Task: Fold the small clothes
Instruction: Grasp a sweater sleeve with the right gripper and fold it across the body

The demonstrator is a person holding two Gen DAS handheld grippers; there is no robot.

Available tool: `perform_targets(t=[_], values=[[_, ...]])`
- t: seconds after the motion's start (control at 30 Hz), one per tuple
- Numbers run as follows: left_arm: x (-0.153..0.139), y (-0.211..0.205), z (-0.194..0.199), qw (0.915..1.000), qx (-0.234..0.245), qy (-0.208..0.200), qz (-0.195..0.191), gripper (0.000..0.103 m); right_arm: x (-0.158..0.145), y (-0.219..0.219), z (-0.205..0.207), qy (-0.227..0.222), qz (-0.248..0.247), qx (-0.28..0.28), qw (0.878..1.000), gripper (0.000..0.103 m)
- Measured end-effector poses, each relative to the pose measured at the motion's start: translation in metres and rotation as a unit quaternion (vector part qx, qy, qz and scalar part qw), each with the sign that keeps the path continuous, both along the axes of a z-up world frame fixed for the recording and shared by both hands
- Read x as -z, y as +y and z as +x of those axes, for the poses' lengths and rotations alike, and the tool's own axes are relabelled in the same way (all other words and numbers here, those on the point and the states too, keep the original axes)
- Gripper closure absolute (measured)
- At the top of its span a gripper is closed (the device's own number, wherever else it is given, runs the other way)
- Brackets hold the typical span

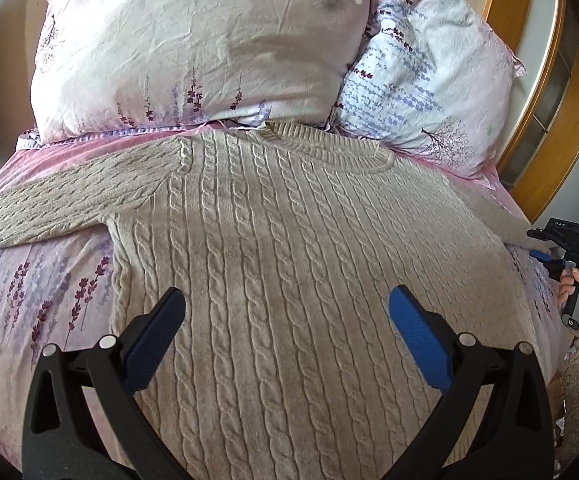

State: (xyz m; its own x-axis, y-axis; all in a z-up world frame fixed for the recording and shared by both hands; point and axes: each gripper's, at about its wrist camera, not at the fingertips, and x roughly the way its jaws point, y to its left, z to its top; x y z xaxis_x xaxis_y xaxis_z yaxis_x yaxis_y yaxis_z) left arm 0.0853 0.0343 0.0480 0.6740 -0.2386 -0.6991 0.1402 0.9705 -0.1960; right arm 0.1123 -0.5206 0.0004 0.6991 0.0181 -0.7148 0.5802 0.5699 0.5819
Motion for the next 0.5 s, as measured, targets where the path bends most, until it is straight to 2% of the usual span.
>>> perform_targets(t=[0.07,0.13,0.23,0.43,0.5], values=[[0.0,0.001,0.003,1.0,-0.001,-0.002,-0.002,0.002,0.006,-0.016,-0.003,0.005,0.008,0.033,0.999,0.058],[0.002,0.001,0.006,1.0,0.001,0.003,-0.007,0.002,0.01,-0.027,-0.006,-0.011,0.031,0.047,0.998,0.06],[0.006,0.002,0.011,0.9997,0.006,0.016,-0.017,0.002,0.011,-0.038,-0.011,-0.017,0.037,0.066,0.997,0.065],[0.007,0.004,0.012,0.9997,0.005,0.009,-0.024,0.002,0.014,-0.048,-0.003,-0.015,0.033,0.081,0.996,0.082],[0.006,0.006,0.012,0.9995,0.007,0.007,-0.028,0.002,0.016,-0.05,0.002,-0.014,0.034,0.084,0.996,0.092]])
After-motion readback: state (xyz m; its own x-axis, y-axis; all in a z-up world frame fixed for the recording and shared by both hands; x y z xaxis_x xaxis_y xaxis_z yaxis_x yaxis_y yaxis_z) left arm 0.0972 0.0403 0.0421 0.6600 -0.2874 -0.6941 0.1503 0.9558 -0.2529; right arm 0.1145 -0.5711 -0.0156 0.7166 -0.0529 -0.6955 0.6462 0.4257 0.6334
